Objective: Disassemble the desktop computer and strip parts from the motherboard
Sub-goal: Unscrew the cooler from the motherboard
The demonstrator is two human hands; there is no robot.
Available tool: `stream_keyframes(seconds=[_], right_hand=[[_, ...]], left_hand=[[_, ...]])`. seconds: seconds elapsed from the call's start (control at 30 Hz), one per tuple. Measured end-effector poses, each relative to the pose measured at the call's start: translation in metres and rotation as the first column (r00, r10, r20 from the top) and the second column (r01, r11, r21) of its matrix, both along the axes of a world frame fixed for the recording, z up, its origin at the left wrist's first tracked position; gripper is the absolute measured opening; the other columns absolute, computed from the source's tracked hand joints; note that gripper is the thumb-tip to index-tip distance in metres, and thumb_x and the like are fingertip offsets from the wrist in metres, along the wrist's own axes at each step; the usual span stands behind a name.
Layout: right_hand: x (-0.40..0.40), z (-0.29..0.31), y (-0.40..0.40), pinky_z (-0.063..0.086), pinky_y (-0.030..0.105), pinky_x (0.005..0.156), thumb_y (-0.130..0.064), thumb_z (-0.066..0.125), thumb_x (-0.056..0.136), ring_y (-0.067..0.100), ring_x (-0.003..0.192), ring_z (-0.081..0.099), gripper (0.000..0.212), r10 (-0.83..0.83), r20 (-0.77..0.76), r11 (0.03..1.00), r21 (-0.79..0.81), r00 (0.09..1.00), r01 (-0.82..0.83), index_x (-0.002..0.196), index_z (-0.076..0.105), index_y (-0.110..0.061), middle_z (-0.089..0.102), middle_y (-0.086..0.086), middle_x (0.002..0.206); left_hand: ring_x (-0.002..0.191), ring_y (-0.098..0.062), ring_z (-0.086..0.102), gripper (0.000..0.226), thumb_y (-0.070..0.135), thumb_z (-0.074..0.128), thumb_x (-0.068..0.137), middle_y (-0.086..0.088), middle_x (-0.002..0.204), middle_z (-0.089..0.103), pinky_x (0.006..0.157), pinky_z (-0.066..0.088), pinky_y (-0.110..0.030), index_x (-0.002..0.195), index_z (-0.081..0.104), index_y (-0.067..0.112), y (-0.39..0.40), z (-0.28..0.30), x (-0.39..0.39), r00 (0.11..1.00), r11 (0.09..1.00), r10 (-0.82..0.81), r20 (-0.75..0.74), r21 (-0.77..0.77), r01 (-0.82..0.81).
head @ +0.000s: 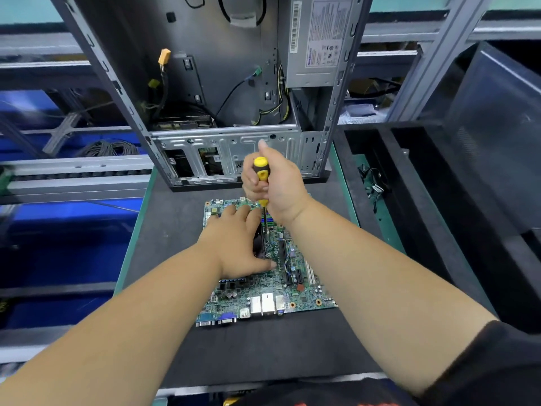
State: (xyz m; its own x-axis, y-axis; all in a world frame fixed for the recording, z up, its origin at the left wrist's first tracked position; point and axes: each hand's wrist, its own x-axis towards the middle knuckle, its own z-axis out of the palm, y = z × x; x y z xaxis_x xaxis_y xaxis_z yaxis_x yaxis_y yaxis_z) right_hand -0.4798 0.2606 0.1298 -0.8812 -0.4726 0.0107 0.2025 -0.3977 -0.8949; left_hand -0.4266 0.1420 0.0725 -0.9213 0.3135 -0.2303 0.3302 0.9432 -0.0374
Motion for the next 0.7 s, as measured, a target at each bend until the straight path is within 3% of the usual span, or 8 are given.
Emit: stream_keyframes(seconds=[0.1, 0.17, 0.27, 0.37, 0.5, 0.7], right_hand=[[-0.003, -0.001, 0.007, 0.009, 0.024, 0.044, -0.038, 0.026, 0.105, 0.010, 0.038, 0.015, 0.067, 0.079, -0.027, 0.997, -0.021, 0.997, -0.080, 0.046, 0.044, -0.011, 0.023, -0.004, 0.040], [0.000, -0.003, 0.014, 0.009, 0.028, 0.045, -0.037, 0.033, 0.100, 0.011, 0.038, 0.016, 0.061, 0.068, -0.036, 0.997, -0.025, 0.997, -0.069, 0.045, 0.044, -0.013, 0.024, -0.004, 0.040], [0.005, -0.006, 0.026, 0.008, 0.035, 0.051, -0.032, 0.039, 0.093, 0.013, 0.038, 0.017, 0.051, -0.006, -0.006, 0.998, -0.064, 1.000, 0.005, 0.045, 0.043, -0.015, 0.025, -0.004, 0.039], [0.008, -0.007, 0.033, 0.009, 0.039, 0.056, -0.026, 0.038, 0.093, 0.013, 0.041, 0.019, 0.046, -0.075, 0.028, 0.994, -0.078, 0.997, 0.077, 0.048, 0.041, -0.013, 0.024, -0.002, 0.042], [0.015, -0.002, 0.038, 0.021, 0.031, 0.053, -0.022, 0.032, 0.103, 0.016, 0.046, 0.024, 0.045, -0.129, 0.020, 0.990, -0.055, 0.991, 0.130, 0.060, 0.039, -0.009, 0.025, 0.001, 0.046], [0.035, 0.004, 0.045, 0.022, 0.031, 0.054, -0.027, 0.041, 0.093, 0.016, 0.045, 0.026, 0.041, -0.050, -0.017, 0.996, -0.068, 0.999, 0.049, 0.057, 0.040, -0.010, 0.027, -0.001, 0.046]], left_hand=[[0.114, -0.023, 0.037, 0.103, 0.088, 0.040, 0.058, 0.002, 0.127, 0.042, 0.085, 0.041, -0.042, 0.134, 0.030, 0.020, -0.004, -0.004, 0.001, 0.999, 0.998, 0.005, -0.047, 0.057, -0.002], [0.103, -0.020, 0.037, 0.088, 0.089, 0.041, 0.056, 0.005, 0.113, 0.044, 0.076, 0.038, -0.038, 0.115, 0.035, 0.024, -0.007, -0.006, 0.001, 0.997, 0.996, 0.003, -0.075, 0.090, 0.004], [0.091, -0.015, 0.030, 0.072, 0.089, 0.042, 0.054, 0.008, 0.099, 0.037, 0.071, 0.033, -0.035, 0.092, 0.022, 0.031, -0.008, -0.006, 0.001, 0.997, 0.992, 0.006, -0.075, 0.128, 0.004], [0.094, -0.015, 0.030, 0.073, 0.088, 0.043, 0.054, 0.007, 0.108, 0.043, 0.074, 0.036, -0.036, 0.093, 0.020, 0.031, -0.010, -0.006, 0.002, 0.998, 0.988, 0.013, -0.064, 0.156, -0.003], [0.094, -0.015, 0.032, 0.073, 0.088, 0.044, 0.054, 0.008, 0.105, 0.042, 0.076, 0.040, -0.037, 0.092, 0.022, 0.031, -0.008, -0.003, 0.003, 0.998, 0.986, 0.026, -0.058, 0.163, -0.016], [0.093, -0.016, 0.033, 0.071, 0.087, 0.046, 0.054, 0.011, 0.095, 0.033, 0.075, 0.038, -0.036, 0.089, 0.030, 0.028, -0.006, -0.002, 0.006, 0.998, 0.989, 0.032, -0.053, 0.149, -0.024]])
